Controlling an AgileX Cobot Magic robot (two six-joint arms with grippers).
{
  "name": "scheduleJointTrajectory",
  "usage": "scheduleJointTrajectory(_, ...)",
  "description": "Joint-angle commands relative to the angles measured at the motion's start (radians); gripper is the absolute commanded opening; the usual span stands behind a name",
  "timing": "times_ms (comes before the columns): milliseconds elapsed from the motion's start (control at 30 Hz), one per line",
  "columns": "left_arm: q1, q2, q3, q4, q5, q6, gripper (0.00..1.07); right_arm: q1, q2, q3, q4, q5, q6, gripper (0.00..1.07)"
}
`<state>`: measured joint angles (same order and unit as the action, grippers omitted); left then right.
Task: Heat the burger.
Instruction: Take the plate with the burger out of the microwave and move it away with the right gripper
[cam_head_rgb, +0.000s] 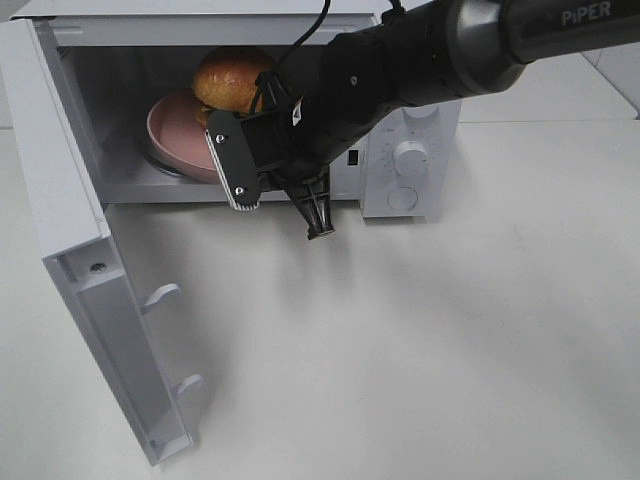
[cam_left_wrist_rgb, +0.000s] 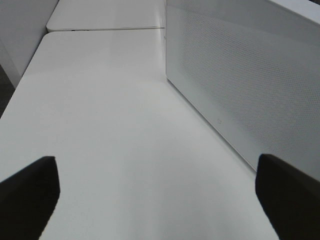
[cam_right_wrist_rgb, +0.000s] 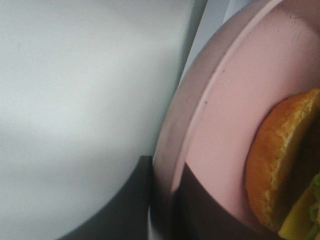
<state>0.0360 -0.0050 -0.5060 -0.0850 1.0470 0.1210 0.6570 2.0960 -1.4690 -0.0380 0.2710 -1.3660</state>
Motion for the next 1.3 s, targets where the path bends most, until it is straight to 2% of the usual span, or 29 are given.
scheduleJointTrajectory(33, 0.000, -0.022, 0.004, 0.002, -0.010, 0.004, 1.00, -0.007, -0.053, 0.025, -0.011, -0.043, -0.005, 0.00)
scheduleJointTrajectory(100, 0.000, -0.022, 0.004, 0.002, -0.010, 0.004, 1.00, -0.006, -0.085, 0.074, -0.014, -0.042, -0.009, 0.00)
scheduleJointTrajectory(200, 0.000, -0.022, 0.004, 0.002, -0.010, 0.004, 1.00, -0.006, -0.095, 0.086, -0.014, -0.044, -0.011, 0.00)
scheduleJointTrajectory(267, 0.000, -0.022, 0.004, 0.002, -0.010, 0.004, 1.00, -0.006, -0.136, 0.161, -0.025, -0.074, -0.011, 0.00)
scheduleJointTrajectory(600, 0.000, -0.022, 0.004, 0.002, -0.010, 0.004, 1.00, -0.006, -0.248, 0.330, -0.045, -0.147, -0.011, 0.00)
scheduleJointTrajectory(1300, 0.000, -0.022, 0.004, 0.002, -0.010, 0.004, 1.00, 0.035, -0.499, 0.609, -0.095, -0.187, 0.002, 0.00)
